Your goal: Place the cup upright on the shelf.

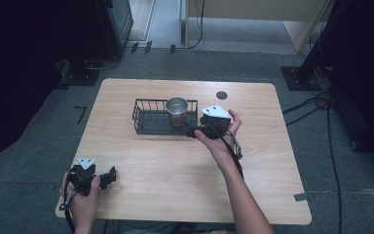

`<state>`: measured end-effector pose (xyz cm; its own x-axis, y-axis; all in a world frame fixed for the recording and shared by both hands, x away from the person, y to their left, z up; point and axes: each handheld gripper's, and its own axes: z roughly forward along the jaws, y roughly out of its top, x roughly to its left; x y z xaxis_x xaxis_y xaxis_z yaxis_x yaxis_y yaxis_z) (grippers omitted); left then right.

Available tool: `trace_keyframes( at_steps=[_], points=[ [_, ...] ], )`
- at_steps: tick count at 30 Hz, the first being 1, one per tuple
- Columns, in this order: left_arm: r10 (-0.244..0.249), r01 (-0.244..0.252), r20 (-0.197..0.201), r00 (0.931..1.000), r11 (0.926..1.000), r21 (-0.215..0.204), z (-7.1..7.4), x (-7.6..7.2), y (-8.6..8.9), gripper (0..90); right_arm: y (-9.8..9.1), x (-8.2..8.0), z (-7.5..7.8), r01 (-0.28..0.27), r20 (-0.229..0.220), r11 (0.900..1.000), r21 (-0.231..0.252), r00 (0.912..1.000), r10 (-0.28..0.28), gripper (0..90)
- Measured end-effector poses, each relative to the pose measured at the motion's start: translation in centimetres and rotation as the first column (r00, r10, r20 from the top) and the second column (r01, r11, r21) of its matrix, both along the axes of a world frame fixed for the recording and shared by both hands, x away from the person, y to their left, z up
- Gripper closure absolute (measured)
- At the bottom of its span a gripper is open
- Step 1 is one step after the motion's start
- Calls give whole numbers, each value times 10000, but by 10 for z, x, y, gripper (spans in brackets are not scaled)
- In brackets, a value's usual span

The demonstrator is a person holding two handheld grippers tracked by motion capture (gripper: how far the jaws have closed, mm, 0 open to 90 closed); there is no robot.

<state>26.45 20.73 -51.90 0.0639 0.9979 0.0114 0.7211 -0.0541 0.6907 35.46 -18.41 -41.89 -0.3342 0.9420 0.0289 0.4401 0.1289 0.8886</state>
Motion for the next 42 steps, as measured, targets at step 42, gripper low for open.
trace_keyframes(
  at_steps=[42],
  points=[
    [-76, 77, -18, 10000, 10000, 34, 0, 0, 0, 0, -123, -69, -57, 2355, -949, 9718, 131, 9678, -2333, 0]
  ],
)
